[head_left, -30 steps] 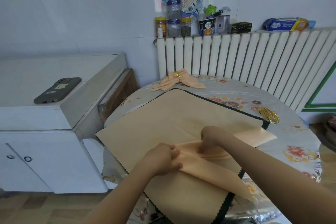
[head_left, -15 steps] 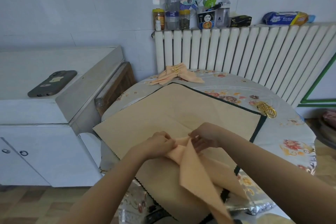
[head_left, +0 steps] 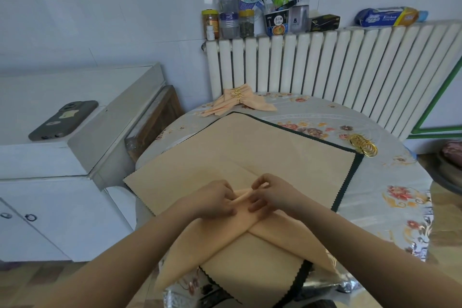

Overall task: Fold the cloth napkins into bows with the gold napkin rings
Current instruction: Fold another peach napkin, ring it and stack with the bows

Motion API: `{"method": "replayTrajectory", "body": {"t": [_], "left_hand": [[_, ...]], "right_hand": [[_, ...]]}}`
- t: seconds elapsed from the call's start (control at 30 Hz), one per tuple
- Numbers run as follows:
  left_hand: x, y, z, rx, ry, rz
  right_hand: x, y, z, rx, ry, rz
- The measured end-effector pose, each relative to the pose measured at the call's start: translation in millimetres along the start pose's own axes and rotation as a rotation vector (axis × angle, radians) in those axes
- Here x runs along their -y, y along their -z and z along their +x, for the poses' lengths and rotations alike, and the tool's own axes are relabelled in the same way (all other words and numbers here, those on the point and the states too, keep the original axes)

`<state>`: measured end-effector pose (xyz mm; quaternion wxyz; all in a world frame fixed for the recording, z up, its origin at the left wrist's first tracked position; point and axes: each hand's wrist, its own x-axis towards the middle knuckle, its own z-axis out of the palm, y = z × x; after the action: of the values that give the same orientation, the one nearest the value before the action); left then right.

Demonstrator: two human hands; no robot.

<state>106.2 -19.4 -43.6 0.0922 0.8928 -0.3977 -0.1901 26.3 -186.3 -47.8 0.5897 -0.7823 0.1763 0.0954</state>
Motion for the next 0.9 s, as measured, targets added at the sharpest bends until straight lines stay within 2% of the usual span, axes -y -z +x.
{"method": "replayTrajectory", "body": {"t": [0.07, 0.13, 0.2, 0.33, 0.47, 0.67, 0.8, 0.9], "left_hand": [[0, -11, -1, -0.097, 0.008, -0.021], [-3, -20, -2, -0.181, 0.020, -0.011], [-6, -27, -6, -0.272, 0.060, 0.012], [-14, -38, -12, -0.411, 0.107, -0.092], [-18, -43, -11, -0.516, 0.101, -0.102], [-8, -50, -5, -0.539, 0.072, -0.129], [-4, -48, 2, -0.525, 0.084, -0.146], [-8, -51, 4, -0.546, 0.129, -0.030]], "right_hand": [[-10, -6, 8, -0.167, 0.230, -0.540], [-19, -12, 15, -0.298, 0.416, -0.772], [-25, -14, 24, -0.327, 0.514, -0.797], [-34, -8, 32, -0.284, 0.530, -0.736], [-42, -12, 37, -0.314, 0.625, -0.748], [-46, -14, 45, -0.492, 0.790, -0.733], [-43, -11, 47, -0.457, 0.753, -0.741], [-47, -14, 50, -0.530, 0.728, -0.864]]}}
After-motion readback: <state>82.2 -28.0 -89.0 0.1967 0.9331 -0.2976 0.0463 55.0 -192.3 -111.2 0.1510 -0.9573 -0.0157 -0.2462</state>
